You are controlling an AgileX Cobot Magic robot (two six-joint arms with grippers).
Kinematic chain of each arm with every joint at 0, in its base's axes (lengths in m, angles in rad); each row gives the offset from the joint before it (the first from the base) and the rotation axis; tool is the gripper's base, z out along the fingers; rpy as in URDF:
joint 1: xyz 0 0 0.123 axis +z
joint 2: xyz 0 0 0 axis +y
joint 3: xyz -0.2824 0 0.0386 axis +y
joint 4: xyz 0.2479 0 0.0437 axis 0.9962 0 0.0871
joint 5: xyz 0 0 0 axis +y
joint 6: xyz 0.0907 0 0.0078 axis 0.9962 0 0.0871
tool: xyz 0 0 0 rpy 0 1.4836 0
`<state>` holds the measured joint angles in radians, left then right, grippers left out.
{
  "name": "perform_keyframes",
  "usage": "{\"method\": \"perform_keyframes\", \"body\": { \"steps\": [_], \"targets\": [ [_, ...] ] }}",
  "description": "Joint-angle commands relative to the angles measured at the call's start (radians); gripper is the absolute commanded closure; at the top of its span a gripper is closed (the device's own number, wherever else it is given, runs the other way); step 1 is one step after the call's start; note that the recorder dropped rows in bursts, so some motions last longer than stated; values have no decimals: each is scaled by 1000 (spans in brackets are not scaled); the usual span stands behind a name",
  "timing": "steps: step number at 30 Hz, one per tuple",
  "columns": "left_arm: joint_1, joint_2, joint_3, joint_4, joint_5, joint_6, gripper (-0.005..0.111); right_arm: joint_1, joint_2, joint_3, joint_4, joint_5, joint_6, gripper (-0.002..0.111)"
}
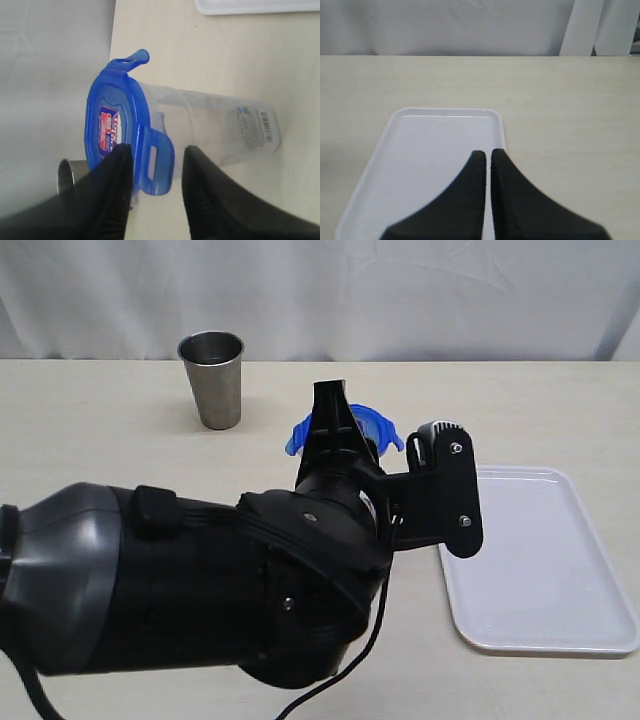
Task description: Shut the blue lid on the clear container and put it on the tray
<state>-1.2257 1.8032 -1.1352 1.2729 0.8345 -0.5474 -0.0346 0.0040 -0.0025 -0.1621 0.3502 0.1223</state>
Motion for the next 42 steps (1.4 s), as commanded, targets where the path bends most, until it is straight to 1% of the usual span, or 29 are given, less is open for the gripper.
{"method": "perform_keyframes", "body": {
  "steps": [1, 7, 15, 22, 25, 28, 31, 33, 35, 38, 40, 42],
  "targets": [
    [-8, -7, -5, -29, 21, -6, 66, 2, -4, 3, 1, -2, -3, 104],
    [-8, -9, -5, -79, 26, -3, 66, 2, -4, 3, 1, -2, -3, 104],
    [-8, -112, -5, -117, -10, -2, 66, 2, -4, 3, 1, -2, -3, 104],
    [-8, -212, -5, -276, -18, 83, 66, 2, -4, 3, 1, -2, -3, 104],
    [-8, -261, -5, -292, -25, 83, 67, 2, -4, 3, 1, -2, -3, 104],
    [-1, -313, -5, -301, -54, 83, 67, 2, -4, 3, 1, -2, -3, 104],
    [32, -371, -5, -370, -126, 94, 67, 2, -4, 3, 1, -2, -3, 104],
    [76, -405, -5, -471, -198, 125, 68, 2, -4, 3, 1, -2, -3, 104],
    [125, -425, -5, -601, -267, 200, 75, 2, -4, 3, 1, -2, -3, 104],
    [202, -441, -5, -866, -331, 423, 86, 2, -4, 3, 1, -2, -3, 104],
    [251, -443, -5, -1055, -335, 591, 92, 2, -4, 3, 1, -2, -3, 104],
    [292, -445, 2, -1218, -341, 739, 96, 2, -4, 3, 1, -2, -3, 104]
  ]
}}
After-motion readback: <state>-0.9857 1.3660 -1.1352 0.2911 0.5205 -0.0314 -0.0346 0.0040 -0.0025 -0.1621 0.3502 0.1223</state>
